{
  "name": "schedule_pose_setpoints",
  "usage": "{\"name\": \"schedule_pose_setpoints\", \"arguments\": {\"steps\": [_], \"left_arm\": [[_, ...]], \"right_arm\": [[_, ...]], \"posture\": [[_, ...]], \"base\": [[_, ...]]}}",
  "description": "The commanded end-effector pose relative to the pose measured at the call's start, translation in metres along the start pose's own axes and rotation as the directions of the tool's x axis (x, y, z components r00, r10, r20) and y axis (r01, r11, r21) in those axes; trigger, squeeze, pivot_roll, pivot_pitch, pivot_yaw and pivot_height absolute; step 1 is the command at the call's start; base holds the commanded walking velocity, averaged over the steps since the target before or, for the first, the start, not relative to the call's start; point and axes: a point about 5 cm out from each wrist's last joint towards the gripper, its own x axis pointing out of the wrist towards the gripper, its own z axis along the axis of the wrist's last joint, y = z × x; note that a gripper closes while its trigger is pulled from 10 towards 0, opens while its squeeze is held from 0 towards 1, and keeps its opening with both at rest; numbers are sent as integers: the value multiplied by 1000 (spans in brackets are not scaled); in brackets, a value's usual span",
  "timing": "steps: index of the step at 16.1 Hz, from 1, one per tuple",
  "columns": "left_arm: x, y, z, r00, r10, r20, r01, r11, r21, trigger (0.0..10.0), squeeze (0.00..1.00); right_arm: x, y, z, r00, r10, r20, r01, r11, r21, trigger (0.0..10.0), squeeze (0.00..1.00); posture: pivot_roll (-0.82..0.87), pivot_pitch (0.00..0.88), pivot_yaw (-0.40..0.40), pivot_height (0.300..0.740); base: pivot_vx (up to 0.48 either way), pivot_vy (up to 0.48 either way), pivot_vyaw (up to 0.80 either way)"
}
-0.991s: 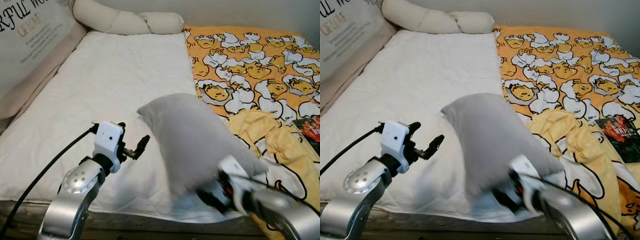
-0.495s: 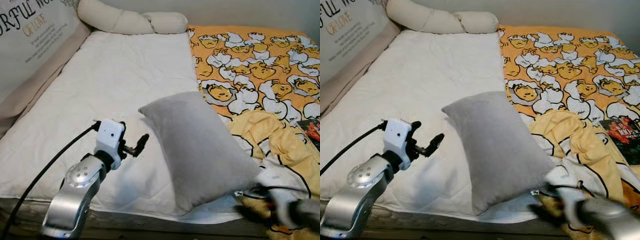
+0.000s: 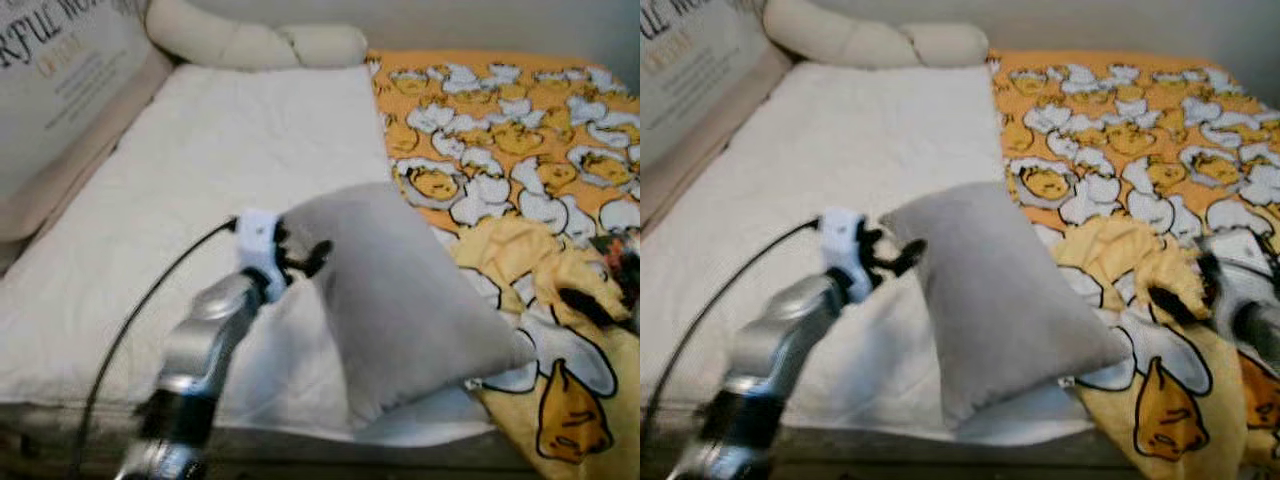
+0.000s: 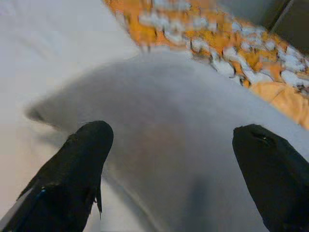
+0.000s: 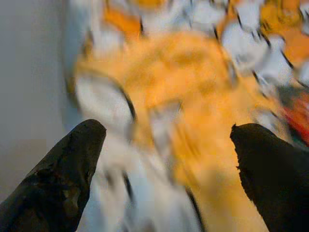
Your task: Clean up the room
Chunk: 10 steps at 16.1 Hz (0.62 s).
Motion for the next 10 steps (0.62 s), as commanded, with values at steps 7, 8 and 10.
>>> {"name": "schedule_pose_setpoints", "arguments": {"steps": [7,8,10], "left_arm": [[31,-10,-51,992,-20,-125,-31,919,-392,10000,1000],[31,-8,-58,993,-23,-119,-38,875,-482,10000,1000],[36,-28,-78,985,-107,-136,23,859,-511,10000,1000]], "right_arm": [[53,52,-17,937,309,163,-349,847,400,10000,1000],[54,55,-21,927,337,164,-375,825,423,10000,1000],[53,62,-30,900,408,155,-431,779,455,10000,1000]], "posture": [[-91,27,60,740],[-90,26,59,740],[-100,26,48,740]], "base": [[0,0,0],[0,0,0],[0,0,0]]}}
